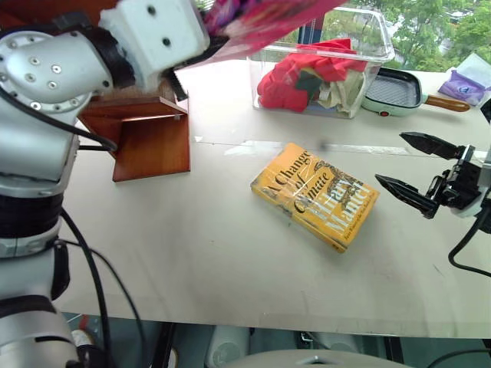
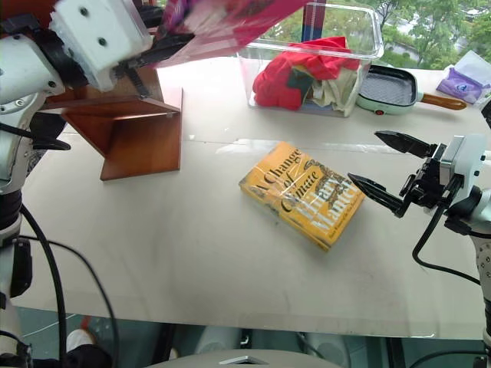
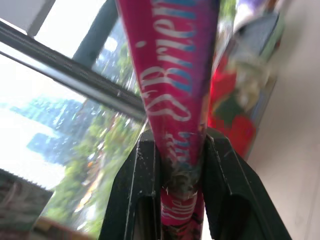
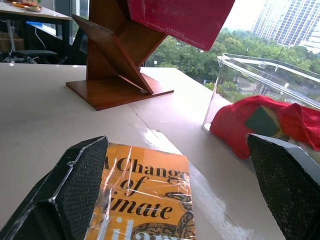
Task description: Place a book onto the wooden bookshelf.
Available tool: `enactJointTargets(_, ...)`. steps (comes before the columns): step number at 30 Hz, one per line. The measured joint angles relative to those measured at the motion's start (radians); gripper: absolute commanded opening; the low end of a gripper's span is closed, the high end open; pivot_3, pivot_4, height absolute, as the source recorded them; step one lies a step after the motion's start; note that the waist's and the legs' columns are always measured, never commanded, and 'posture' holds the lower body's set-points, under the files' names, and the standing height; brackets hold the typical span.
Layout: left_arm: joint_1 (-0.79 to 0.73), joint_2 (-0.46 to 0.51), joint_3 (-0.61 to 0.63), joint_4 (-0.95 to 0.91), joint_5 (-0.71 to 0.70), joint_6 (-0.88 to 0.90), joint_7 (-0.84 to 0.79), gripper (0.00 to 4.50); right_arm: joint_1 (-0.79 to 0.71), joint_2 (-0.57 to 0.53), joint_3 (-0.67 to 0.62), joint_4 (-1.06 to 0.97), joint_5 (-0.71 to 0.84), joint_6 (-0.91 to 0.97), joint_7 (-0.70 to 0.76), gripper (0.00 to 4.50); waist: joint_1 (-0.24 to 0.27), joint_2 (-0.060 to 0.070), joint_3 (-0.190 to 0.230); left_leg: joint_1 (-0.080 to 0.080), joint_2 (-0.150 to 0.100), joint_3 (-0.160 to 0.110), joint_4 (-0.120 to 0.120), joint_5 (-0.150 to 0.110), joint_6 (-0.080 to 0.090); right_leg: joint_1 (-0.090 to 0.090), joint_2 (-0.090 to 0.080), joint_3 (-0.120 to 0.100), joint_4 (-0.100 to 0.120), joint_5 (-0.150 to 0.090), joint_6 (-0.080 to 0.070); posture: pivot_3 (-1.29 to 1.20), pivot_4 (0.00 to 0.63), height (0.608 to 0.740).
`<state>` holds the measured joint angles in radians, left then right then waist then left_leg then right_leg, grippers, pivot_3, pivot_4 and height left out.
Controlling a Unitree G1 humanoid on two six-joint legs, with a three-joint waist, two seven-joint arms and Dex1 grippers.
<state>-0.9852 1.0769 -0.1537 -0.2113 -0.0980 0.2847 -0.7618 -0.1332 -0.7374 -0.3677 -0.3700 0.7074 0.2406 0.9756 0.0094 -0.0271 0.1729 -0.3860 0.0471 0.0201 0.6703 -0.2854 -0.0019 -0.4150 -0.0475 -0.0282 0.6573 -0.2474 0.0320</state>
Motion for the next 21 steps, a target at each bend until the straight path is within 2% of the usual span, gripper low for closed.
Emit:
enactJointTargets(3,-0.073,0.066,-0.044,0.081,0.100,-0.009,-0.093,0.51,-0.006,0.009,0.009,0.000,-0.006,-0.007,-0.001,4.50,0.002,0.000,0.001,-0.002,0.000,0.000,0.000,-0.001,0.003,-0.002,0.000,-0.001,0.001,0.000,0.000,0.00,0.150,0.714)
enactJointTargets(6,-0.136,0.147,-0.049,0.085,0.123,0.012,-0.250,0.51,-0.015,0.018,0.022,0.003,-0.015,-0.016,0.001,4.50,0.003,0.000,0.002,-0.004,0.000,0.001,0.002,-0.001,0.002,-0.002,-0.001,-0.001,-0.001,0.000,0.000,0.00,0.150,0.714)
enactJointTargets(13,-0.193,0.279,-0.105,0.076,0.200,0.211,-0.554,0.51,-0.050,0.041,0.059,0.120,-0.052,-0.093,0.067,4.50,0.005,0.000,0.003,-0.006,0.000,-0.001,0.003,-0.002,0.003,-0.003,-0.001,-0.003,0.002,0.000,0.000,0.00,0.150,0.714)
enactJointTargets(17,-0.236,0.346,-0.133,0.087,0.308,0.209,-0.656,0.51,-0.093,0.044,0.064,0.162,-0.059,-0.125,0.091,4.50,0.001,0.001,0.004,-0.006,0.000,0.000,0.004,-0.002,0.003,-0.004,-0.001,-0.002,0.002,0.000,0.000,0.00,0.150,0.714)
enactJointTargets(21,-0.208,0.369,-0.133,0.110,0.383,0.170,-0.669,0.51,-0.109,0.047,0.068,0.193,-0.065,-0.142,0.107,4.50,-0.003,0.001,0.004,-0.004,0.000,0.000,0.004,-0.002,0.003,-0.004,0.000,0.000,0.004,0.000,0.000,0.00,0.150,0.714)
